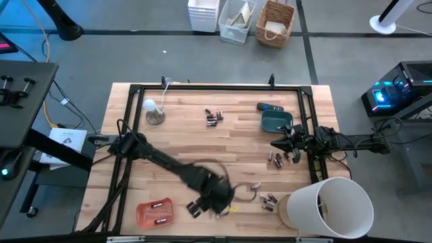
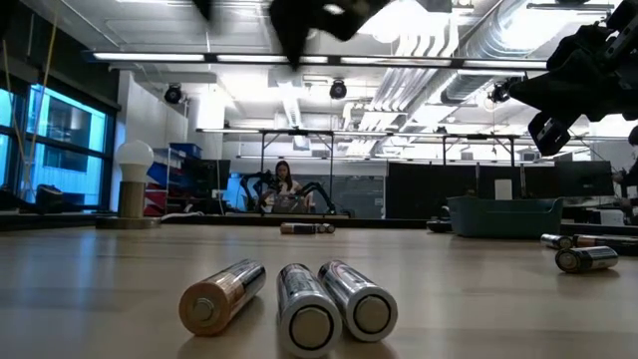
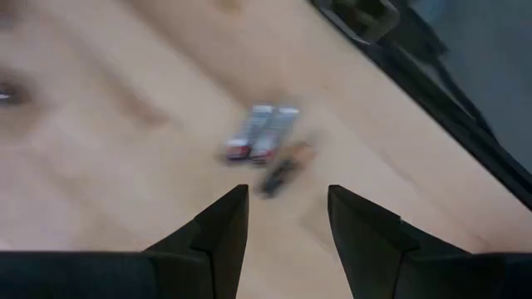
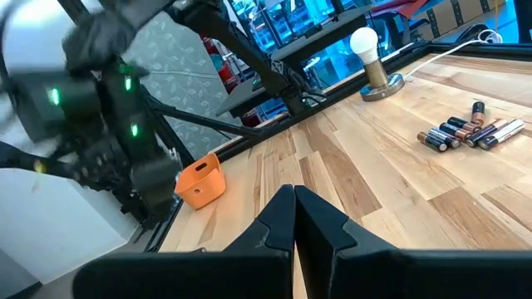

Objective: Sort batteries
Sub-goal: Put the black battery into the blue bin

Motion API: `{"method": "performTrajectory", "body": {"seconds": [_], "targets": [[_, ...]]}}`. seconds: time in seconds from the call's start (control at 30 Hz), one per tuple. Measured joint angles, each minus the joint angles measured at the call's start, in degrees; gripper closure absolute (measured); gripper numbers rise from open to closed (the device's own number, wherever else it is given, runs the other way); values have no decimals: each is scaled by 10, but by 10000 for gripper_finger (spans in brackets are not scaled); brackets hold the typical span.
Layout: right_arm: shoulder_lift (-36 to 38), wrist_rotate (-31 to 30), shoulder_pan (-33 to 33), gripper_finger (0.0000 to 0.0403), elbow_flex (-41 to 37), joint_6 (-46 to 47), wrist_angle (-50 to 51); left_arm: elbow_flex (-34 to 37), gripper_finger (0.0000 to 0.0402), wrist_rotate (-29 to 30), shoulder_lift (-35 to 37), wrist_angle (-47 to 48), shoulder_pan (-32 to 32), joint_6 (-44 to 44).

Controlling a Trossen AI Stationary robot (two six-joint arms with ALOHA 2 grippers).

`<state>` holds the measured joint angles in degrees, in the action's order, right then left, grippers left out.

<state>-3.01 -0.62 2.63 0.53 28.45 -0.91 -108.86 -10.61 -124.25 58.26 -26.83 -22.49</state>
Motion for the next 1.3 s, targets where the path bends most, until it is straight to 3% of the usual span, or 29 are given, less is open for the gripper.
{"method": "performTrajectory", "body": {"seconds": [0.07,0.23,0.3,0.77,1.3], "targets": [[0,0,0,402,0,0,0,34,245,31,-2,-9,-32,-21],[0,0,0,402,0,0,0,121,245,193,-2,-106,-88,-115],[0,0,0,402,0,0,0,137,245,206,-2,-136,-97,-133],[0,0,0,402,0,0,0,159,245,158,-1,-209,-55,-191],[0,0,0,402,0,0,0,163,245,85,-14,-192,-19,-223]]}}
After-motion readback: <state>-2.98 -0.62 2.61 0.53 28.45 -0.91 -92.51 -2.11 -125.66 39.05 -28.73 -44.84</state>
